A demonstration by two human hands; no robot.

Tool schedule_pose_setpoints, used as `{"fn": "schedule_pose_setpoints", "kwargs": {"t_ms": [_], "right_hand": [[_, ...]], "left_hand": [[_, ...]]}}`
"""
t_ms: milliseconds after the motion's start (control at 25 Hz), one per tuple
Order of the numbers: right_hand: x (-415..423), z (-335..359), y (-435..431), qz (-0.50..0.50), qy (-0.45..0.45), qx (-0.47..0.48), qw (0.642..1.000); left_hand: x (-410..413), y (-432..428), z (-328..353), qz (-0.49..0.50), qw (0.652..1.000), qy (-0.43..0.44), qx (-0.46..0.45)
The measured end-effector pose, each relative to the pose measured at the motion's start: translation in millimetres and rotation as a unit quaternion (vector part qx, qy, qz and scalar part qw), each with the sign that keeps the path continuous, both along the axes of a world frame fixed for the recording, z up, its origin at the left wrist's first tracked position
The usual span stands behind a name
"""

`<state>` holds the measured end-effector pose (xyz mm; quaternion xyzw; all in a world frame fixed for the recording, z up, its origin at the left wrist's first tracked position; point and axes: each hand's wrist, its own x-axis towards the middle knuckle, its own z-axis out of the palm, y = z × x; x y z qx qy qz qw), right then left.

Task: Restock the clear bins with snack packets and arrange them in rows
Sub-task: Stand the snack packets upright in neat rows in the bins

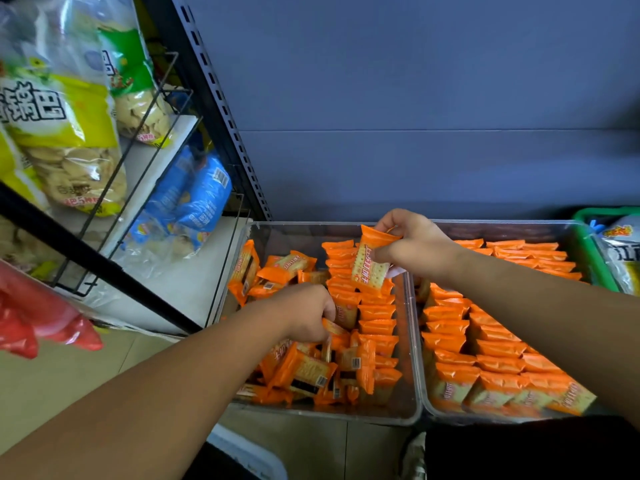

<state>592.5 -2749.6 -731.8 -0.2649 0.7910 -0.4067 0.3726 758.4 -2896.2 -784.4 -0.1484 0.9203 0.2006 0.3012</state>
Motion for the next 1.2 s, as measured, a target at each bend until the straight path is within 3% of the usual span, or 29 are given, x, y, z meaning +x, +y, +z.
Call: {"fn": "schedule_pose_setpoints", "kwargs": {"t_ms": [320,400,480,560,760,880,1000,1120,1160,1200], "right_hand": [[24.2,51.3,5.7,-0.103,0.010,-0.027,0.994],[30.3,62.7,9.2,-0.137,0.008,-0.037,0.990],[36.6,65.0,12.9,-0.163,-0.021,-0.054,0.985],[40.6,58.3,14.9,-0.167,-0.065,-0.064,0.982],[29.1,36.5,11.5,-0.107,-0.090,-0.013,0.990],[20.0,28.4,4.2,-0.095,-0.157,-0.008,0.983],[20.2,21.0,-1.8,-0.091,-0.157,0.001,0.983],[21.8,21.6,-3.7,-0.079,-0.114,0.011,0.990],[22.2,21.9,-3.7,-0.075,-0.105,0.012,0.992],[23.1,21.8,-4.0,-0.070,-0.098,0.013,0.993]], "left_hand": [[24.7,-11.5,64.2,0.189,0.965,0.183,0.006],[29.4,-8.6,75.6,0.276,0.934,0.221,0.049],[34.1,-7.2,79.5,0.377,0.881,0.252,0.133],[37.0,-10.6,77.7,0.448,0.841,0.234,0.191],[37.7,-36.2,64.0,0.513,0.786,0.201,0.280],[33.0,-47.1,52.2,0.514,0.799,0.205,0.236],[30.4,-61.1,40.4,0.544,0.786,0.234,0.176],[25.7,-65.4,40.6,0.424,0.860,0.276,-0.063],[23.2,-60.1,43.5,0.368,0.872,0.305,-0.107],[20.4,-54.6,44.8,0.323,0.884,0.325,-0.093]]}}
